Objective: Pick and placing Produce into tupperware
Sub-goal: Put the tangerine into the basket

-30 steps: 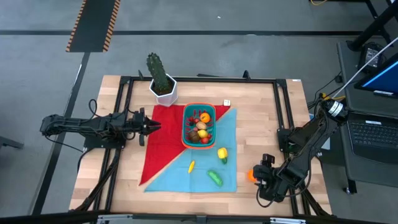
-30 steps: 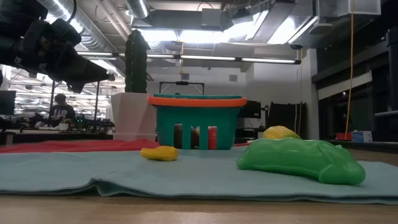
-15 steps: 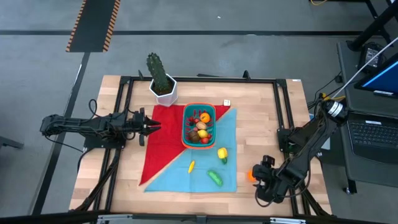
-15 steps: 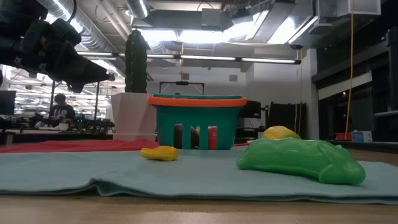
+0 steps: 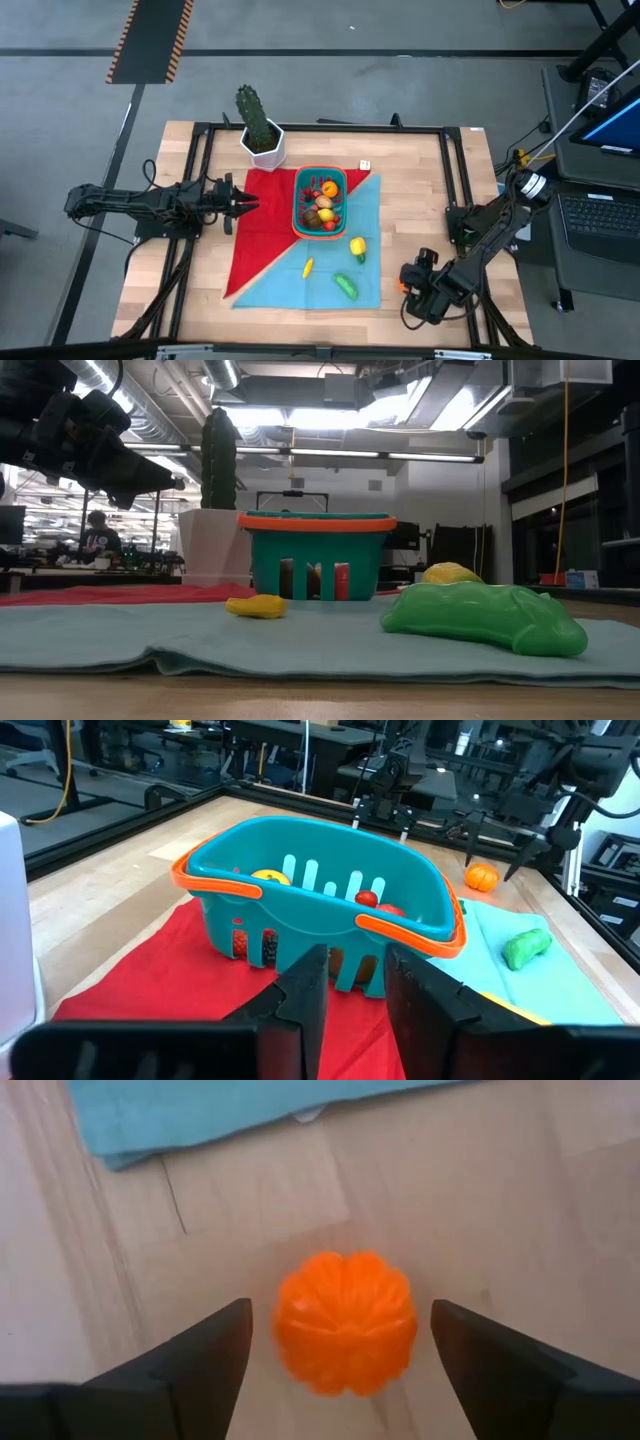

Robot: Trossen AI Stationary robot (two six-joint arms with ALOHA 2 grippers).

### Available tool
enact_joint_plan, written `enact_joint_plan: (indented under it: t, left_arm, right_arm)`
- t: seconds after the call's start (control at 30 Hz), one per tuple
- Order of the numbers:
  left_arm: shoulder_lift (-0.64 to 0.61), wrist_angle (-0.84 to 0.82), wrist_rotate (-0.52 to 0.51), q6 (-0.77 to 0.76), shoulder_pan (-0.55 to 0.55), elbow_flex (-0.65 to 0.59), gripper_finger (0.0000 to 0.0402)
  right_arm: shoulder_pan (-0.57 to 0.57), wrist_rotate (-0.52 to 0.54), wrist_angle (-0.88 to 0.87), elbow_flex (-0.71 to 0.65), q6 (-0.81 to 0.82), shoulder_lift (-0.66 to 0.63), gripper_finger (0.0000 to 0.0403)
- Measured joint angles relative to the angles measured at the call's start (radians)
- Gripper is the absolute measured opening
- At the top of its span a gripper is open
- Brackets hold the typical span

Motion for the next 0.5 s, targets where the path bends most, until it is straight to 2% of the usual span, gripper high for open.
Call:
enact_joint_plan:
  t: [0.2,0.5]
  left_arm:
    - [0.0,0.0,0.0,0.0,0.001,0.0,0.008]
    - [0.0,0.0,0.0,0.0,0.001,0.0,0.0063]
  right_arm:
    - [-0.018,-0.05,0.016,0.0,-0.002,0.028,0.0308]
    - [-0.025,-0.052,0.041,0.0,0.001,0.086,0.0308]
